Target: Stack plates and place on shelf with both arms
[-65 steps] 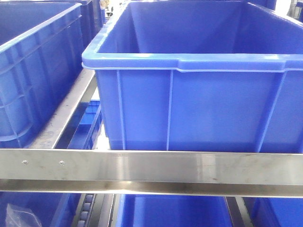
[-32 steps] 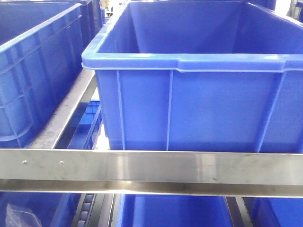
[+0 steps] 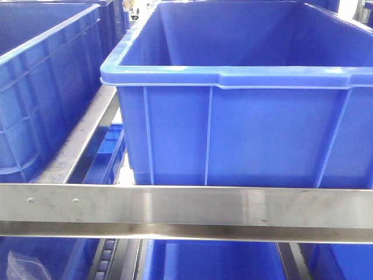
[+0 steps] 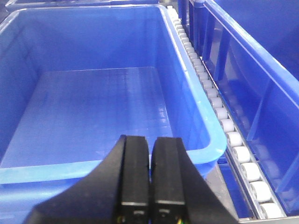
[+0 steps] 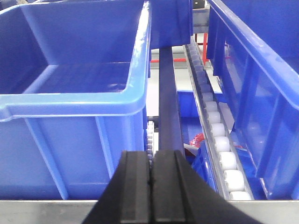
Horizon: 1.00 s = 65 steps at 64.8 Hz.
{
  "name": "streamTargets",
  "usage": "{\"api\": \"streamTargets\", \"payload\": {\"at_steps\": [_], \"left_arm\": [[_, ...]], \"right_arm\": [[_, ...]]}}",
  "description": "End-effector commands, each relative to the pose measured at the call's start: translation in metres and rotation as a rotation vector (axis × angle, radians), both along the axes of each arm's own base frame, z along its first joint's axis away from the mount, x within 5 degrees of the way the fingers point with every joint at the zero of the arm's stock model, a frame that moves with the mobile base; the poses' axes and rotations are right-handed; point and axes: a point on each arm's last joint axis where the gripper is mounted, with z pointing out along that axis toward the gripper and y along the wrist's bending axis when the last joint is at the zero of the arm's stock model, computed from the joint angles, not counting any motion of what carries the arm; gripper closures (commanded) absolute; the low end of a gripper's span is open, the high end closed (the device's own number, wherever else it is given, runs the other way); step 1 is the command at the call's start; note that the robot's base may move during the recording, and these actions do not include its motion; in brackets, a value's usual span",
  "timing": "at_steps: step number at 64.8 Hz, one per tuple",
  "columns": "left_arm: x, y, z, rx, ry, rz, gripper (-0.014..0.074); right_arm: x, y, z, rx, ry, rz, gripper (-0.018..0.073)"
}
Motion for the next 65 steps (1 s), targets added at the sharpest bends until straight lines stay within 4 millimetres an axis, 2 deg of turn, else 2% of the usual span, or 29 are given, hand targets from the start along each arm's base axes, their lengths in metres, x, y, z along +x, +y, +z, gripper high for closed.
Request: {"api": "streamTargets", "payload": {"at_steps": [1,17,27,45,65], "left_arm": [[0.002,0.0,0.017,-0.022,-0.101,0.002,0.0514],[-0.009,0.004,0.006,0.027,-0.149,0.02,0.0514],[-0.027,0.01,-0.013,-0.002,-0.284,0.075,0.0514],[-0.049,0.015,-0.06,-0.041,-0.379,0.119,0.0514],[-0.053,0.015,-0.064,-0.039,-0.35,0.115,0.0514]], "right_arm": [[-0.002,0.0,0.009,-0.014,-0.107,-0.003,0.0512],[-0.002,0.0,0.009,-0.014,-0.107,-0.003,0.0512],[-0.002,0.0,0.009,-0.014,-0.107,-0.003,0.0512],[-0.002,0.0,0.009,-0.014,-0.107,-0.003,0.0512],[-0.001,0.0,0.009,-0.014,-0.106,-0.004,0.0512]]}}
